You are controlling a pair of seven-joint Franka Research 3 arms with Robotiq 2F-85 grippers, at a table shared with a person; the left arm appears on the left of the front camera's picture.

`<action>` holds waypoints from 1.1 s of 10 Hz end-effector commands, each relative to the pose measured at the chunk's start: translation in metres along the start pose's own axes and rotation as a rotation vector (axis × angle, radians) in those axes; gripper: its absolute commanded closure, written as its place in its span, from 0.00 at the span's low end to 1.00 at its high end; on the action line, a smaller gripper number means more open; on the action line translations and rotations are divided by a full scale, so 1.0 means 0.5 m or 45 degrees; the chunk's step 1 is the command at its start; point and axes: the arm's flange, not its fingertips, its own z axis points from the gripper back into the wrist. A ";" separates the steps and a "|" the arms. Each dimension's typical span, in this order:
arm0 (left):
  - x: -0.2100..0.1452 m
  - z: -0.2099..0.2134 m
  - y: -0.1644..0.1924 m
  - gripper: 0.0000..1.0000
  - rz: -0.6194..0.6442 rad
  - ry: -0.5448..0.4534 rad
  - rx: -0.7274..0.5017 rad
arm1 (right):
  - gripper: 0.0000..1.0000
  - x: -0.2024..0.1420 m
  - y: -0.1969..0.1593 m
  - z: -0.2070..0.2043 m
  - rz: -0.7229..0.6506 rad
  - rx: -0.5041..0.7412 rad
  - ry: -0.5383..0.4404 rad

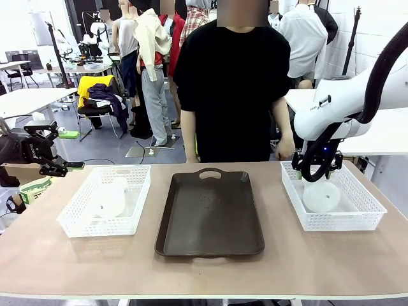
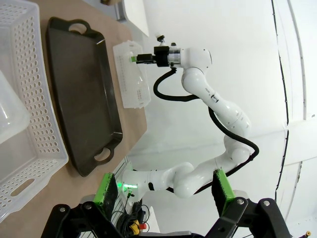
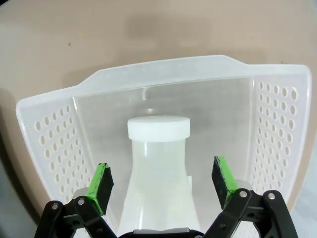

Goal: Prepare the laboratory tools.
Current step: Pick up the Big flask that the person points to.

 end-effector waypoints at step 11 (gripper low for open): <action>-0.001 0.003 -0.002 0.00 -0.002 -0.004 -0.005 | 0.78 0.031 0.025 -0.019 -0.080 -0.090 0.094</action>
